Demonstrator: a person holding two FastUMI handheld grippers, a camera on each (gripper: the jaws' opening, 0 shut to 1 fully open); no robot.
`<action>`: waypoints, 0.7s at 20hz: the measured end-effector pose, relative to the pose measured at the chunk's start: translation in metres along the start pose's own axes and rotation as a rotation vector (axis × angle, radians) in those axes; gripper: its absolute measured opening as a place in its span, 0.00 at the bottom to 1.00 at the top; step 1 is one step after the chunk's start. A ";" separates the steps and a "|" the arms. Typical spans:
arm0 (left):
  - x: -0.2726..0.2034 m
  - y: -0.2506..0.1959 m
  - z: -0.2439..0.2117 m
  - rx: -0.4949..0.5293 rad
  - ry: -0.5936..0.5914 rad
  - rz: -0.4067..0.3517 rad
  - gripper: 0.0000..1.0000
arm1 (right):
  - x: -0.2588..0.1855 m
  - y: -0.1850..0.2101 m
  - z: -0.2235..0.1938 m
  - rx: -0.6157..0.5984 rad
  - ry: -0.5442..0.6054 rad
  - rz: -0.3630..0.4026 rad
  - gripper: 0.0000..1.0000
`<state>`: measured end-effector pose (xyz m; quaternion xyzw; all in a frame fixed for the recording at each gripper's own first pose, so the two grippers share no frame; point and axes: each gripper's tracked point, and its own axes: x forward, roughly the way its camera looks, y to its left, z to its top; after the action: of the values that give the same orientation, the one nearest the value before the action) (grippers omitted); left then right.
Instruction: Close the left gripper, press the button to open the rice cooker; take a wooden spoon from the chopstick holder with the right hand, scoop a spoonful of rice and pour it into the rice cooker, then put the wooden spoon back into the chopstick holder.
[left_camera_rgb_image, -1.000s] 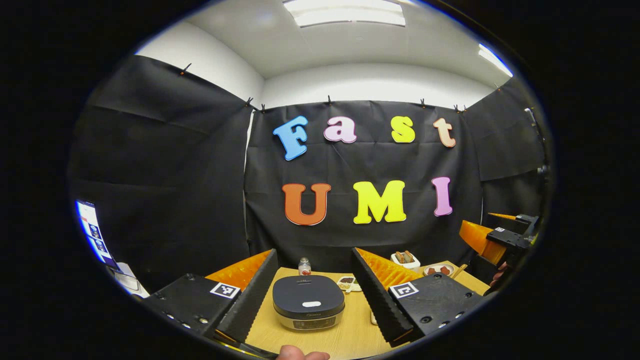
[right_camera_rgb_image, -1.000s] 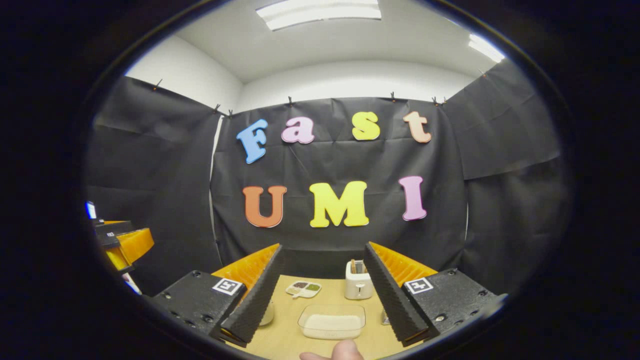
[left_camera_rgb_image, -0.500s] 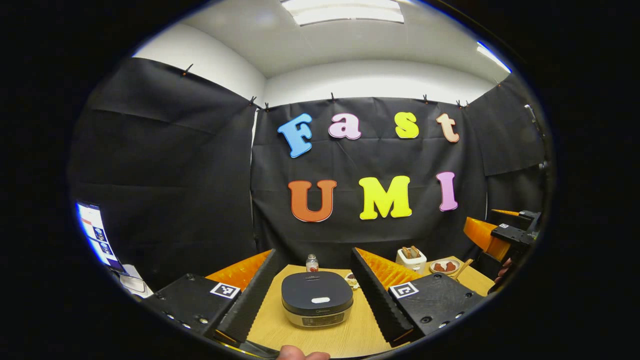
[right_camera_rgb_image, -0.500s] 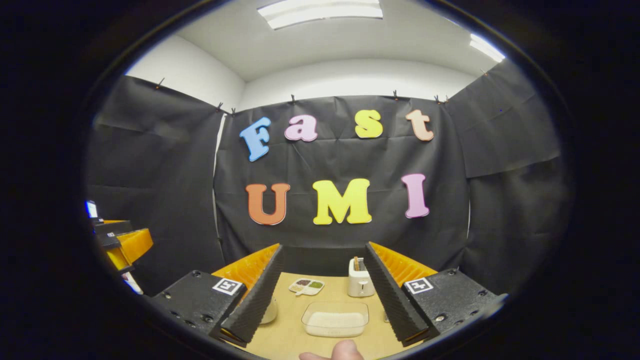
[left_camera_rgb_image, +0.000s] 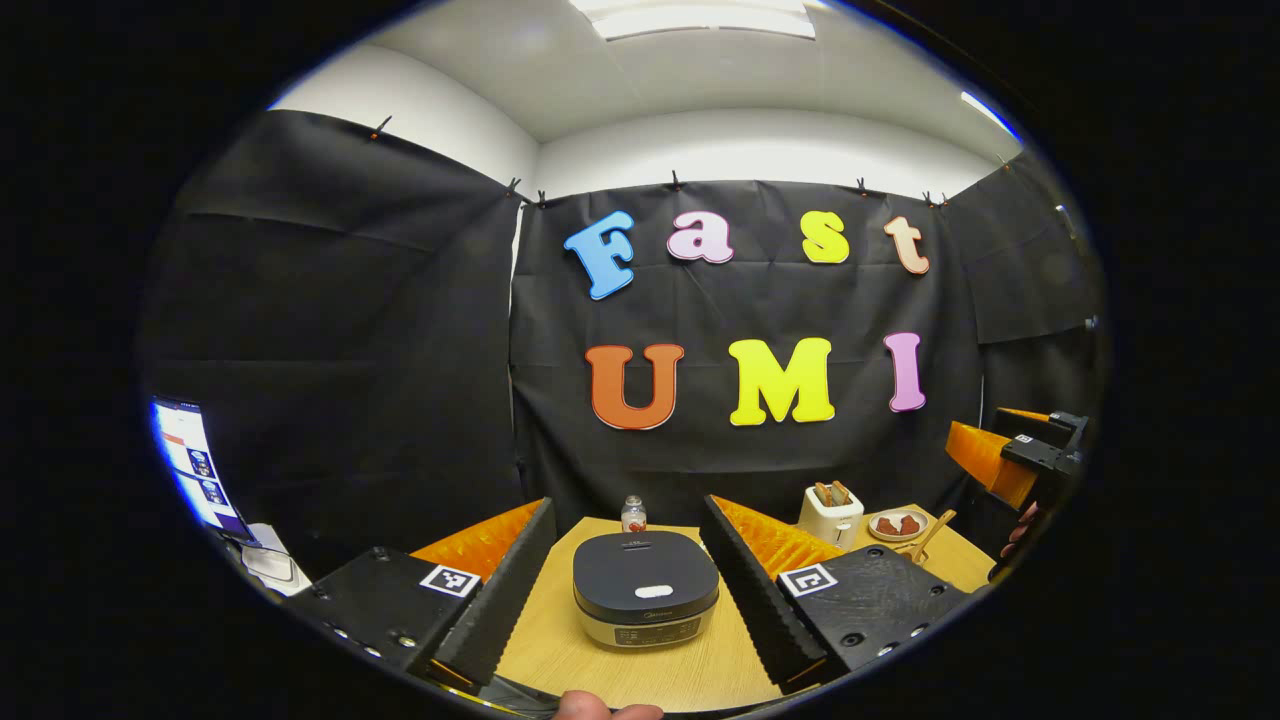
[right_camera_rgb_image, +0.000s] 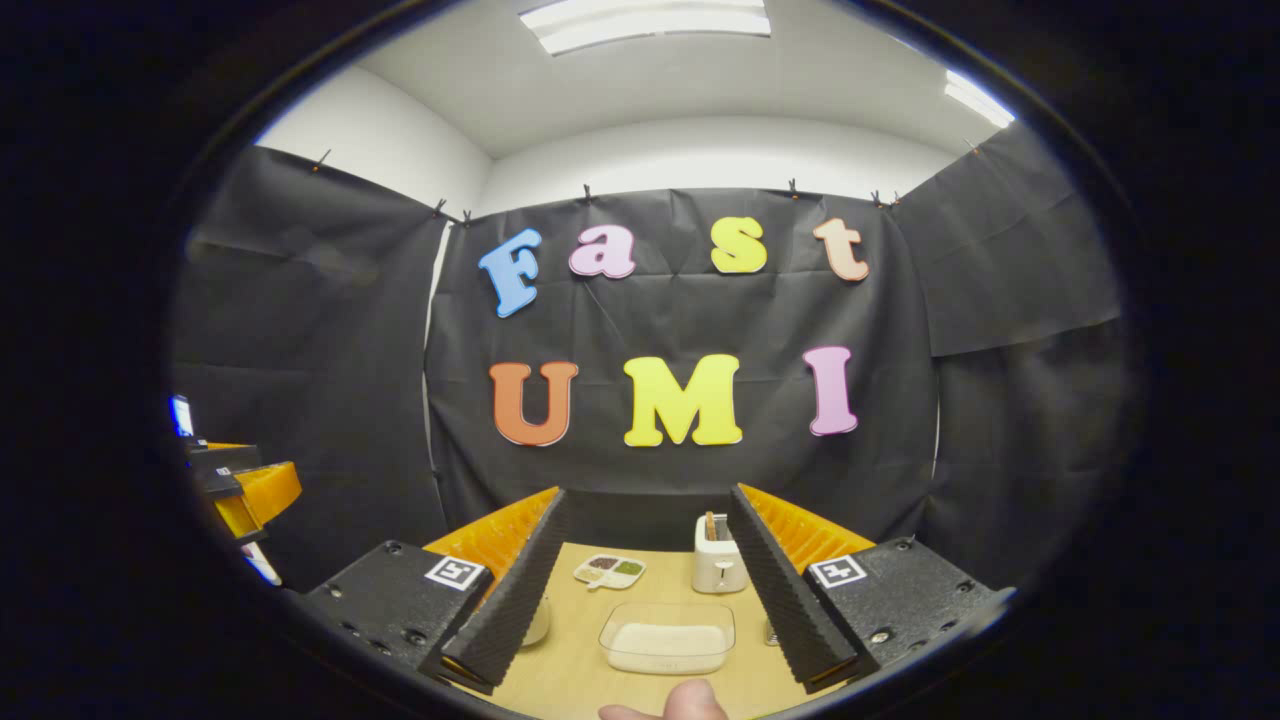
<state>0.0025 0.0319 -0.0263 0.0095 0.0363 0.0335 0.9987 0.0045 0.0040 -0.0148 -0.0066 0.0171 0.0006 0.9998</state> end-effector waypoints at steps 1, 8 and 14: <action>0.003 0.000 -0.002 0.003 0.011 0.002 0.93 | 0.002 -0.005 0.000 0.008 0.000 -0.009 1.00; 0.033 -0.012 -0.040 -0.021 0.134 0.000 0.94 | 0.040 -0.040 -0.010 0.017 0.019 -0.046 1.00; 0.068 -0.021 -0.090 -0.030 0.330 0.019 0.92 | 0.077 -0.088 -0.042 0.036 0.079 -0.074 1.00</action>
<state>0.0645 0.0170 -0.1216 -0.0106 0.1991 0.0444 0.9789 0.0803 -0.0849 -0.0579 0.0107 0.0564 -0.0368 0.9977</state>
